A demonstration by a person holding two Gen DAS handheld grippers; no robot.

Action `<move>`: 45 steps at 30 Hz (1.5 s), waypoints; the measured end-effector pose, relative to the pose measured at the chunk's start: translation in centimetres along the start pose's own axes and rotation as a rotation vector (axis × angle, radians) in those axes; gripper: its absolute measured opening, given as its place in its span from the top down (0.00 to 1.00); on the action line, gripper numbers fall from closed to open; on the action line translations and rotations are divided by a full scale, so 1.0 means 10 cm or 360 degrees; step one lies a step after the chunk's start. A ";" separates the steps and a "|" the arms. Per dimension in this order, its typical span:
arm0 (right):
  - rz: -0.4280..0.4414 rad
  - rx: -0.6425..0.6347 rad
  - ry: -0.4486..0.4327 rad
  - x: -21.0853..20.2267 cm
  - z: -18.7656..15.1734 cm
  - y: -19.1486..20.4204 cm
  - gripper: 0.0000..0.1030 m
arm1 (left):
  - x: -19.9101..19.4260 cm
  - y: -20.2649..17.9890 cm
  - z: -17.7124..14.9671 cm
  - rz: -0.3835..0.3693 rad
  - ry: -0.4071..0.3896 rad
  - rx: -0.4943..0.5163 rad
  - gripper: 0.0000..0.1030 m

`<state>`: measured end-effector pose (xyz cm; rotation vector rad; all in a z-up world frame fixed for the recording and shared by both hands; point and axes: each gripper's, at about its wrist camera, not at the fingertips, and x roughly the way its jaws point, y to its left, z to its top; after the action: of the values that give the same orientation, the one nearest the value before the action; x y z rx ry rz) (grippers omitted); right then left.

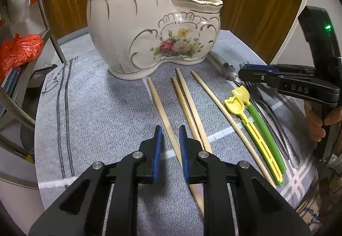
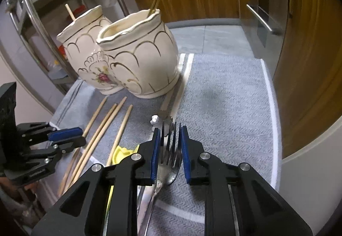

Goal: Organize utensils
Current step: 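Grasp another wooden chopstick with the left tool while the right tool grasps a silver fork, then lower the chopstick into the larger pot with left tool while right tool carries fork to smaller pot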

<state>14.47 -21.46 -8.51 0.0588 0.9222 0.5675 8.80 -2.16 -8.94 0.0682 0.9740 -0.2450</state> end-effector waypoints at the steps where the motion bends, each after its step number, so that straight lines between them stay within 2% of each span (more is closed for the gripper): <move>1: -0.0012 -0.0008 -0.0016 -0.04 0.01 0.02 0.81 | 0.00 0.00 0.00 0.0006 0.0001 0.0008 0.92; 18: -0.0144 -0.0249 -0.0387 -0.87 -0.01 0.41 0.85 | -0.17 0.21 -0.06 0.0020 -0.0046 0.0043 0.94; 21: -0.0167 -0.0289 -0.0437 -0.99 -0.05 0.47 0.88 | -0.19 0.23 -0.08 0.0024 -0.0065 0.0050 0.94; 22: -0.0177 -0.0297 -0.0448 -1.01 -0.05 0.48 0.96 | -0.20 0.23 -0.09 0.0027 -0.0070 0.0051 0.94; 28: -0.0212 -0.0379 -0.0476 -1.15 -0.13 0.62 0.97 | -0.23 0.24 -0.13 0.0024 -0.0103 0.0049 0.94; 33: -0.0235 -0.0432 -0.0520 -1.27 -0.17 0.71 0.97 | -0.35 0.26 -0.18 -0.0017 -0.0226 0.0057 0.94; 35: -0.0236 -0.0440 -0.0547 -1.35 -0.17 0.73 0.97 | -0.44 0.28 -0.19 -0.0038 -0.0311 0.0063 0.94; 37: -0.0238 -0.0444 -0.0579 -1.43 -0.17 0.76 0.97 | -0.50 0.29 -0.20 -0.0024 -0.0360 0.0071 0.94; 39: -0.0239 -0.0441 -0.0614 -1.50 -0.15 0.78 0.97 | -0.60 0.31 -0.21 -0.0071 -0.0458 0.0067 0.94; 45: -0.0281 -0.0432 -0.0717 -1.60 -0.07 0.88 0.97 | -0.90 0.31 -0.24 -0.0070 -0.0754 0.0065 0.94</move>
<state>2.58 -21.92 5.39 -0.1342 0.4024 0.4838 2.77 2.78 -2.98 0.0241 0.4998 -0.3051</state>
